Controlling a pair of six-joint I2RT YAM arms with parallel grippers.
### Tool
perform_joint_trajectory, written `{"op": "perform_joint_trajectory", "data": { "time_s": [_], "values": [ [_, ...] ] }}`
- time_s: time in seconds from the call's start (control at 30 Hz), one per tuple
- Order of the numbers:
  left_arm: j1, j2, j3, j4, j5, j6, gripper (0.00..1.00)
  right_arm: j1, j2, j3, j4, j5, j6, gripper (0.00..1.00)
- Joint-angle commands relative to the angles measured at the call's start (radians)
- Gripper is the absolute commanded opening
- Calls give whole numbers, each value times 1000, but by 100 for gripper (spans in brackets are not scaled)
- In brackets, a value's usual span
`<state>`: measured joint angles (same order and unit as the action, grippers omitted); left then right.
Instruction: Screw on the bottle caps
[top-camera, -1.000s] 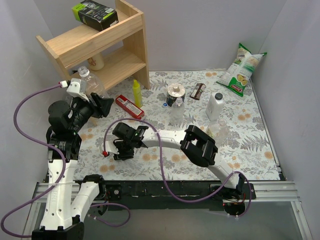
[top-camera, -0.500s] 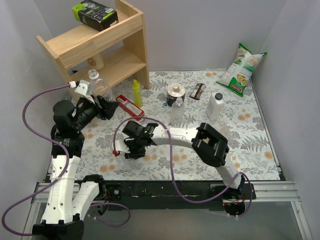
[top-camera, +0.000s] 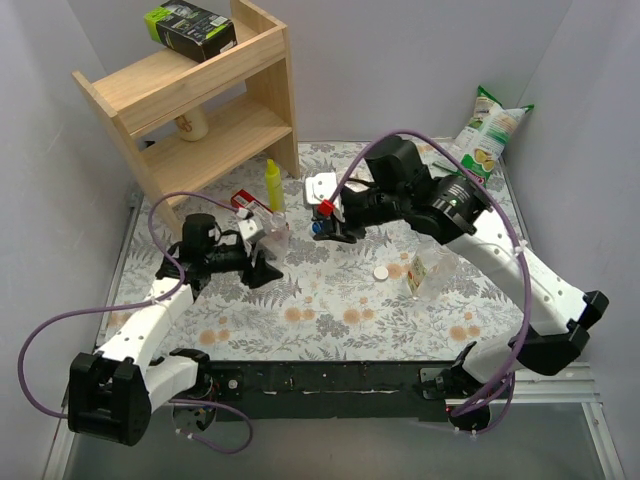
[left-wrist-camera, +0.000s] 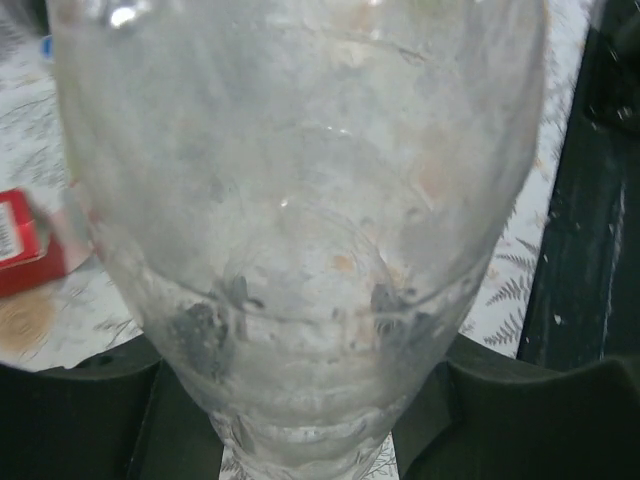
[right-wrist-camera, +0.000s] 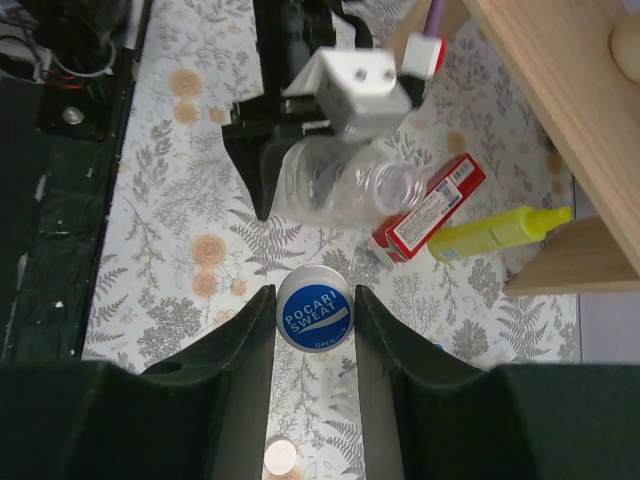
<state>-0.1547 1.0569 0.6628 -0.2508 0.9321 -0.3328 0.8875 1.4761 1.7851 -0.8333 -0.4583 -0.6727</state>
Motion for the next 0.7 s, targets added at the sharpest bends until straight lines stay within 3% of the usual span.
{"op": "perform_joint_trajectory", "data": {
  "time_s": [0.0,0.37,0.67],
  "values": [
    [-153,-58,-34,-1,24,228,0,18,-7,8,-105,-77,-21,27],
    [-269,-61,12,-128,7,360,0,47,35,13,-78,-49,-102,28],
    [-272,-81,20,-148,5,374,0,57,70,43,-127,-94,-137,29]
  ]
}}
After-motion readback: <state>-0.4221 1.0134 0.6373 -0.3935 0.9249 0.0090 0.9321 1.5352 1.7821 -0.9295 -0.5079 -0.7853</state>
